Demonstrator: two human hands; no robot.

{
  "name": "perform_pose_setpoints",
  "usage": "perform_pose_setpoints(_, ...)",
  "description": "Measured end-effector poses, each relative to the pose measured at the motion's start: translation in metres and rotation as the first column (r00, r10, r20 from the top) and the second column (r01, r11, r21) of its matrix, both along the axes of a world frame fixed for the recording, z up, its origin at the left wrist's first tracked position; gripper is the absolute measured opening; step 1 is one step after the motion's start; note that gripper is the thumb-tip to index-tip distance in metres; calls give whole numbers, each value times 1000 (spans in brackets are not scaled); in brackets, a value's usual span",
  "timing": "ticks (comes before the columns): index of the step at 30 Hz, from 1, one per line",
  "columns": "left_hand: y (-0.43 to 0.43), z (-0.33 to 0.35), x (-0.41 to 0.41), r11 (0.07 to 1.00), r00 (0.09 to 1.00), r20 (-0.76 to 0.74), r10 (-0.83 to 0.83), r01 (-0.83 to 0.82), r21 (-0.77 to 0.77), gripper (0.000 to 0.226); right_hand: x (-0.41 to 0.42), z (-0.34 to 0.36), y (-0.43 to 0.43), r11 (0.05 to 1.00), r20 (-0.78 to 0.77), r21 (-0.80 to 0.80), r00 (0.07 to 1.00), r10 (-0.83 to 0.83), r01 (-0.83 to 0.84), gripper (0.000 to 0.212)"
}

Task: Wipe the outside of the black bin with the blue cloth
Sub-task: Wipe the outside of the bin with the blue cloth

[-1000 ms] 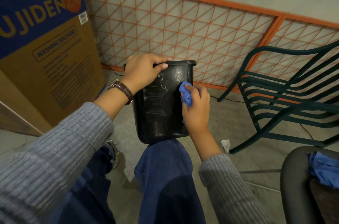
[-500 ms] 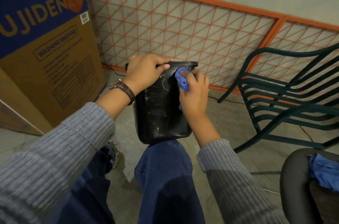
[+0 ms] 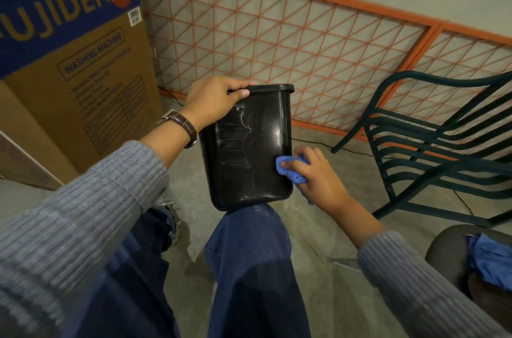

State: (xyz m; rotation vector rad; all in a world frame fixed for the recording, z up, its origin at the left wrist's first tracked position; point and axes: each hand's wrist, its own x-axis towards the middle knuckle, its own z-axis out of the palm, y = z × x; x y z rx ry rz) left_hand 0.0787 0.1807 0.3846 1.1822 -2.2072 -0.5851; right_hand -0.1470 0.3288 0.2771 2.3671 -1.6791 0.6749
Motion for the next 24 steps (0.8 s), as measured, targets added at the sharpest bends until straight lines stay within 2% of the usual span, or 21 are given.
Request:
perform_pose_setpoints(4,0,-2,1,1000,1000,-8,3,-3,15,27,-16,-13,22,990,-157,112,983,98,-80,38)
perform_pose_setpoints(7,0,-1,1,1000,1000,-5,-1,1,24,28,-21,-17,32,983,-295,118,940,173,-144,41)
perform_pose_setpoints(9,0,-1,2,999,1000,-20,-2,3,32,27,-19,-20,36,979,-332,116,922,199,-169,47)
perform_pose_setpoints(13,-1,-2,2,1000,1000,-19,12,-12,29,28,-11,-28,34,979,-338,72,919,203,-189,53)
perform_pose_setpoints(18,1,-2,0,1000,1000,-12,3,-3,6,28,6,-31,28,967,-312,8,918,244,-255,38)
perform_pose_setpoints(24,7,3,-4,1000,1000,-17,-2,1,-26,27,32,-29,18,978,-192,-34,962,197,-207,40)
